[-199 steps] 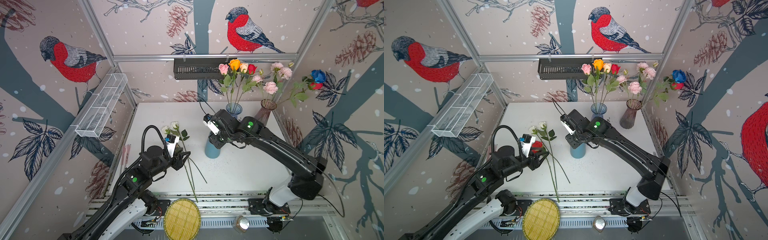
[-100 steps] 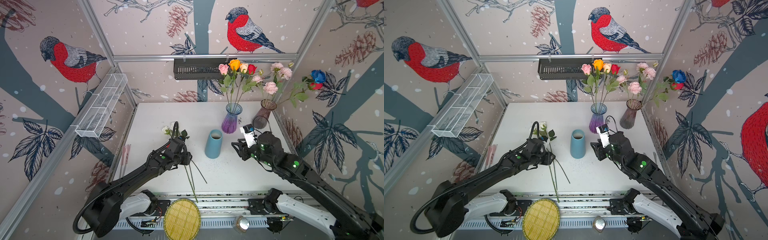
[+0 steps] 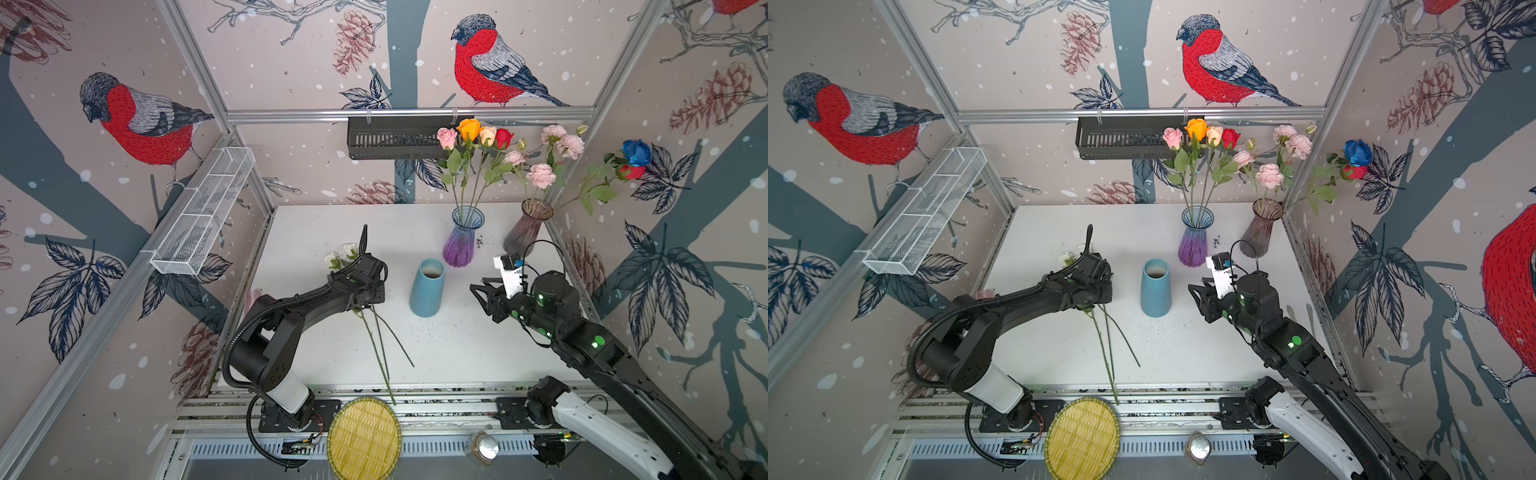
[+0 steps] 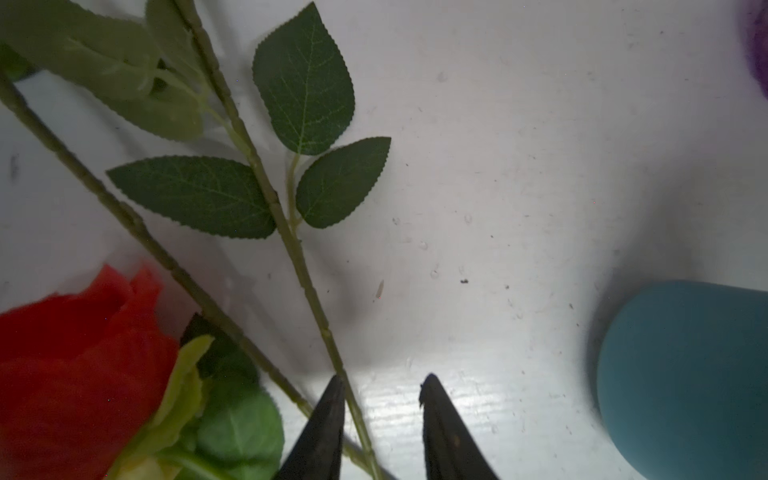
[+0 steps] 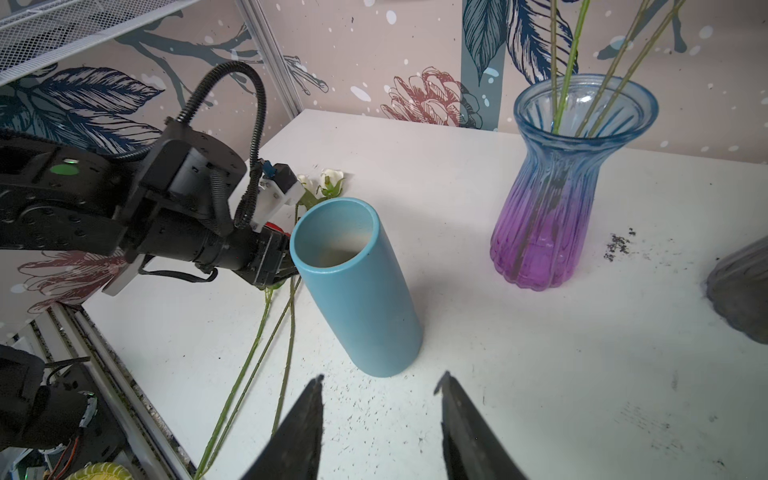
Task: Arrange the flowers into the vase
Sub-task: 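Close the left gripper on the white rose stem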
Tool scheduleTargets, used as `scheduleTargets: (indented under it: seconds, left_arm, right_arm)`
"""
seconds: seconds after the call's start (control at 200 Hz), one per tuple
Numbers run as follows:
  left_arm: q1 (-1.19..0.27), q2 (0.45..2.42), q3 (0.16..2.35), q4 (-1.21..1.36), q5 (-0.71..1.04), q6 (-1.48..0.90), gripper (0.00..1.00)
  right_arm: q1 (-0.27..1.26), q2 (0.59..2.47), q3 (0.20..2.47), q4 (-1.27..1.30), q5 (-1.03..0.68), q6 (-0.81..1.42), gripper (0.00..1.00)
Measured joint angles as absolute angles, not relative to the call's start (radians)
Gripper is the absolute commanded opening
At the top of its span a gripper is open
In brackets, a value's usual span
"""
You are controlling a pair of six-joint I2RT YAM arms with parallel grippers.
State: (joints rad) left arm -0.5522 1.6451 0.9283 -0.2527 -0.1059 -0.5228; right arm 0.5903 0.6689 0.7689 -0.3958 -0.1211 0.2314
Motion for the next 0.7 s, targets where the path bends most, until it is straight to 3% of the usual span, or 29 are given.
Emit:
scheduleTargets:
  seconds: [0.33,0.58,0.7]
  left_arm:
    - [-0.549,1.767,0.984,-0.303,-0.197,-0.526,0.31]
    - [-0.542,1.784,0.994,-0.259,-0.205,-0.534,0.01]
    - [-0.541,1.702,0.988,-0.278,-0.180,-0.534,0.00]
  right_arm:
    - [0.606,0.628,0.750,-0.374,-0.083,0.229,0.48]
    - [0.630,0.641,0.756,-0.372,-0.041,0.208,0.48]
    - [0.632,0.656,0.772,-0.373,-0.027,0.202,0.49]
